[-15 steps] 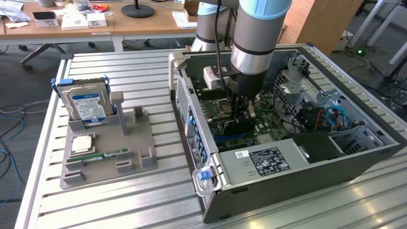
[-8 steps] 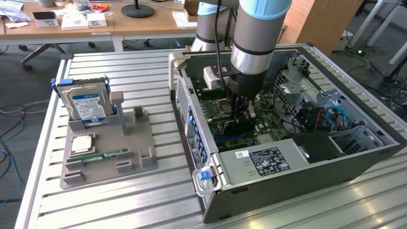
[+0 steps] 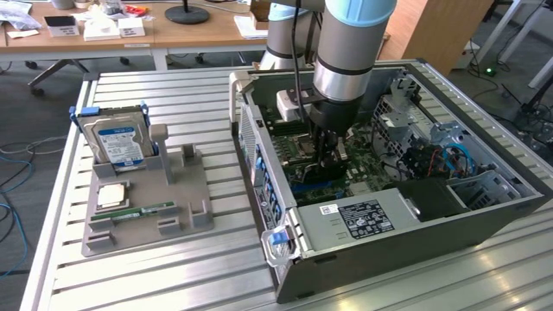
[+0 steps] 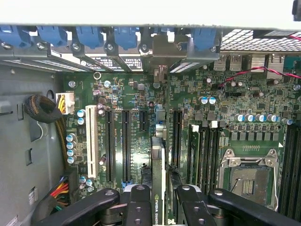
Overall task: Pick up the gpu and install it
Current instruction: 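Insert the gpu into the slot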
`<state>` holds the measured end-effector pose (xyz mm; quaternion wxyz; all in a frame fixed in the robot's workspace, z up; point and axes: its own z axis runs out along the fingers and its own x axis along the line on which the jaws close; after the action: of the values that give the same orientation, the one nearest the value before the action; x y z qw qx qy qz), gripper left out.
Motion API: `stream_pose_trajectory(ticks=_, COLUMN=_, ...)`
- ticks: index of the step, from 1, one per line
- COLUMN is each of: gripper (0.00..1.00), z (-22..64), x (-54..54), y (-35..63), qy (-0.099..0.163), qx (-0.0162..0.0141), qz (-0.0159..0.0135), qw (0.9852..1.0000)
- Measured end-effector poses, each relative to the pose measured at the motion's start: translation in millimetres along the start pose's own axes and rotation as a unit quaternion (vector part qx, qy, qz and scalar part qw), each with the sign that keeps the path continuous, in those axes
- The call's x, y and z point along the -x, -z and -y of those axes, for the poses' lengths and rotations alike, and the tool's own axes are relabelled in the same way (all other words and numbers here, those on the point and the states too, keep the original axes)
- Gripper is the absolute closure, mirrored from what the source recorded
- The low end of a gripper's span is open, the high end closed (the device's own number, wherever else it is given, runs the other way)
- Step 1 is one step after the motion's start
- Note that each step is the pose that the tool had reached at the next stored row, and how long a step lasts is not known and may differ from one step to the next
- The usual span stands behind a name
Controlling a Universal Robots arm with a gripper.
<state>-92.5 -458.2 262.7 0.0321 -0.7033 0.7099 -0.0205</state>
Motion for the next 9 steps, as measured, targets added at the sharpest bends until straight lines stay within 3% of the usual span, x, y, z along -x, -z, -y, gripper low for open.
stream_pose_trajectory(ticks=9, gripper=0.75, z=0.0, x=0.0, y=-0.1, qy=0.000, qx=0.0000, qz=0.0000, qw=1.0000)
